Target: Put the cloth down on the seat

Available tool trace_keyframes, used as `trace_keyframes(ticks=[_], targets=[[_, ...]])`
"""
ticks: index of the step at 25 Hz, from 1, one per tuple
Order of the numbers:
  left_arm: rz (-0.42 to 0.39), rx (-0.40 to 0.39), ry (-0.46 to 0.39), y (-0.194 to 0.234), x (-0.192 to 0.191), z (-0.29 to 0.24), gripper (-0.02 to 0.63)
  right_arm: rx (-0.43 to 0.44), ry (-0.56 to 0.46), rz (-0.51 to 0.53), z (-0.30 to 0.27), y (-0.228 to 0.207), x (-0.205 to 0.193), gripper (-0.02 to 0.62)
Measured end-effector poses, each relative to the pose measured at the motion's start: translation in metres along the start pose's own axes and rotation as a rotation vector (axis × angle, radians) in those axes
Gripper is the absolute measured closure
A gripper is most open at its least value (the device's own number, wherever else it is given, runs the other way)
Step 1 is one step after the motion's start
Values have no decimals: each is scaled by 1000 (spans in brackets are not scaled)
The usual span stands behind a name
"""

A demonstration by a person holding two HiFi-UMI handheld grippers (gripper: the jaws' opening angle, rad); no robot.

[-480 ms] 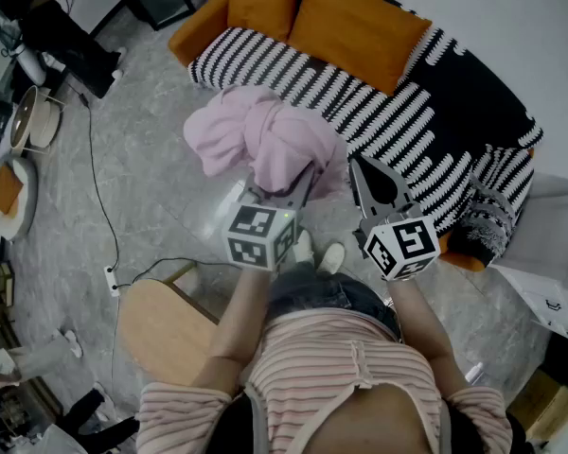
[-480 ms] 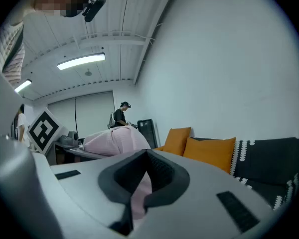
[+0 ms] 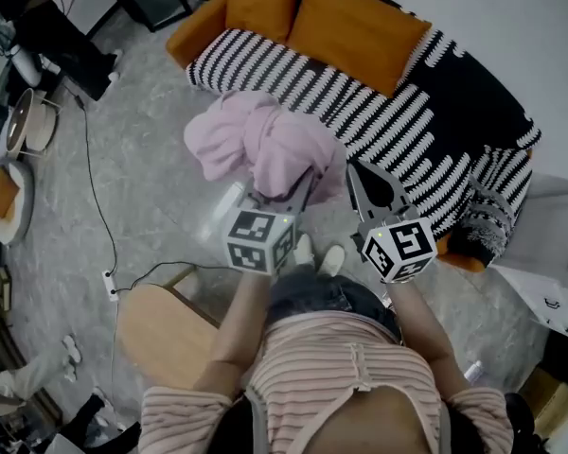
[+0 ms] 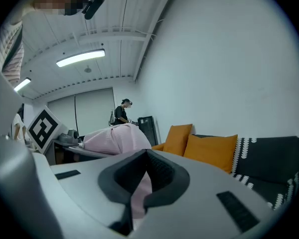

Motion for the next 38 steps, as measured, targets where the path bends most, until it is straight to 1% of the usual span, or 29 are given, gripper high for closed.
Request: trace_keyframes(ticks=[5, 11, 14, 18, 23, 31, 38], targets=[[22, 7, 10, 12, -7, -5, 462, 18, 9, -34, -13, -8, -4, 588], [24, 23, -12, 50, -9, 27, 462, 5, 25, -30, -37, 21, -7, 586], [9, 31, -18, 63, -8, 33, 462, -8, 29, -42, -48, 23, -9, 586], [-5, 46, -20, 79, -8, 41, 462, -3, 47, -48, -63, 32, -10, 586], [21, 68, -23, 96, -10, 48, 462, 15, 88, -47, -82, 42, -14, 586], [47, 109, -23, 117, -10, 40, 462, 37, 136, -29, -105, 27, -10, 586], [56, 148, -15, 156, -2, 12, 462, 43, 142, -42, -154, 4, -1, 586]])
Point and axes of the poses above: the fingertips, and each gripper's own axes: z backward along the fingers, y to its left, x out of its top, the point moved 7 cm from there along z, backward along the fingers, and after that the axes turned 10 degrees about -z, right-handed, at the moved point
